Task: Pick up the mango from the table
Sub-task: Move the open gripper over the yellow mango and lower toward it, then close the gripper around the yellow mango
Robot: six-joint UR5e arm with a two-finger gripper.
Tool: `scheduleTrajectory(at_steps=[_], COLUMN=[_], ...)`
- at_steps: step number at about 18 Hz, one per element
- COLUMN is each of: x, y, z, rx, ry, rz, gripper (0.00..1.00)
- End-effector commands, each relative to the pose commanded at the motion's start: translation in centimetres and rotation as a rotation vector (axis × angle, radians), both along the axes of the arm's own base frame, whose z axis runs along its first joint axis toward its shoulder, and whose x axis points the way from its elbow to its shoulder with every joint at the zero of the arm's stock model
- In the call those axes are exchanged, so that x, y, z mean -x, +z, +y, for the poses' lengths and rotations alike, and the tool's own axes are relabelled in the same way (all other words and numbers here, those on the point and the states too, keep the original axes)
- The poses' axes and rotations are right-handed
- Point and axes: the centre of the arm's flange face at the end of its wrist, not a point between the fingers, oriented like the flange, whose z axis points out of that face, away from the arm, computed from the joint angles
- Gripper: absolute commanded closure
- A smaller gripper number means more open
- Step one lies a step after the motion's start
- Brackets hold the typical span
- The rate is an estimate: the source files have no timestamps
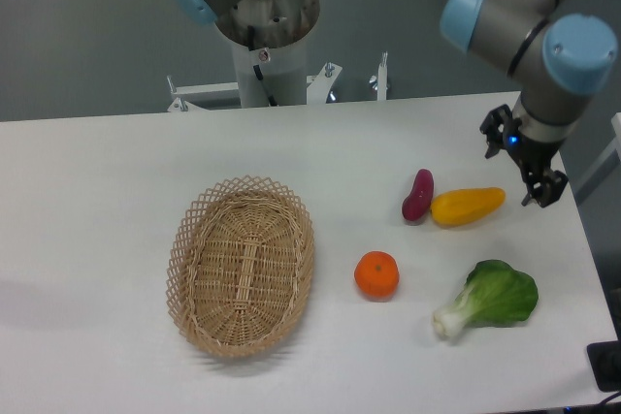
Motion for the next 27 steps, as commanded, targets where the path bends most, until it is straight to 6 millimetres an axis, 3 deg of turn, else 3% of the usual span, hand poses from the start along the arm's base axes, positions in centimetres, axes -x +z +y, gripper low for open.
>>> scheduleTrajectory(at_steps=[3,11,23,24,26,27], x=[0.7,-2.9,-5.5,-5.5,-5.5,-5.4], y=[-1.6,-7.3,-9.9,-9.8,-9.7,-9.5], z=[-0.3,-1.6,-1.0,-0.9,-0.8,-0.8], rx=[-0.013,-0.025,-0.057,-0.059,-0.06,-0.061], ry=[0.014,0.02,0.099,0.1,0.099,0.099], rz=[0.032,0.051,0.078,0.081,0.084,0.086], gripper=[0.0,0.0,0.0,0.04,0.36,0.41])
